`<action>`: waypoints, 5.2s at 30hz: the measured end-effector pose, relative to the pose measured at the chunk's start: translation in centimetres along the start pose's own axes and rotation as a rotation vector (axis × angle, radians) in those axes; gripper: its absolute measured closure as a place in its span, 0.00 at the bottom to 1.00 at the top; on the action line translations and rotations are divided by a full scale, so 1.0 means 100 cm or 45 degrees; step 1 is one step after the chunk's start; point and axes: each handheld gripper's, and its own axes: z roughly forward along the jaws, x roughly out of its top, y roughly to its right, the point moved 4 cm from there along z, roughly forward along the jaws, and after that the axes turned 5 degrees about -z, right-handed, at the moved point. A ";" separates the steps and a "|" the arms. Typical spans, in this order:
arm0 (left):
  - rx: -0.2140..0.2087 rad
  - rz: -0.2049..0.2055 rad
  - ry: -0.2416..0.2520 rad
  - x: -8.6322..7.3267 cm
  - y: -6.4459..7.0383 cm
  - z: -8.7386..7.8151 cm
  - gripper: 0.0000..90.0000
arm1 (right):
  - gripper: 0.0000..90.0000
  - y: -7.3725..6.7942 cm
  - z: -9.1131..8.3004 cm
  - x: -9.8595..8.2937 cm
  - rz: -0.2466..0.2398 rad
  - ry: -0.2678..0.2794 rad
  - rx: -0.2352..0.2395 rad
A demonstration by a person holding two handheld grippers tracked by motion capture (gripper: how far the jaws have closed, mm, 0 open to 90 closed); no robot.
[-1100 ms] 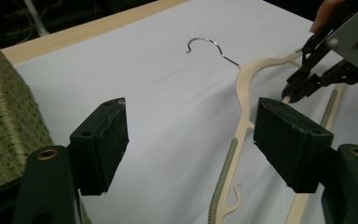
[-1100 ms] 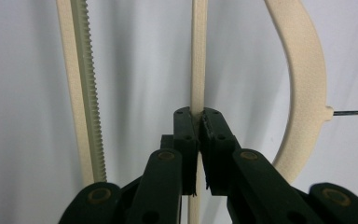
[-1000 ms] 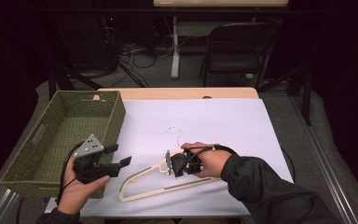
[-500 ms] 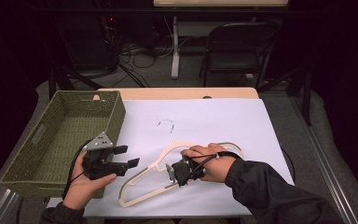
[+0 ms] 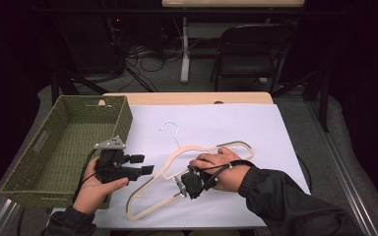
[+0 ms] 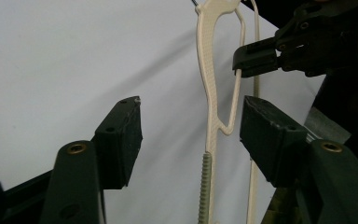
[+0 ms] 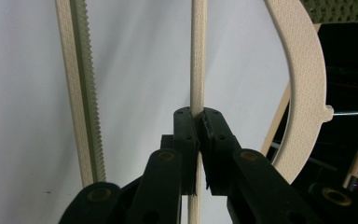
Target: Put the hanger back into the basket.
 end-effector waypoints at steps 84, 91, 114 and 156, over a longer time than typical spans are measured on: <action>-0.300 -0.129 -0.288 -0.014 0.013 0.061 0.97 | 0.94 0.006 0.006 0.007 -0.058 0.030 -0.051; -0.267 -0.119 -0.274 -0.015 0.011 0.060 0.97 | 0.83 0.009 0.005 0.005 -0.019 0.044 -0.073; -0.116 -0.214 -0.166 -0.009 0.000 0.033 0.97 | 0.64 0.014 -0.005 -0.010 0.097 0.049 -0.159; 0.327 -0.197 -0.021 0.021 -0.007 -0.063 0.97 | 0.56 0.002 -0.004 -0.039 0.265 0.008 -0.123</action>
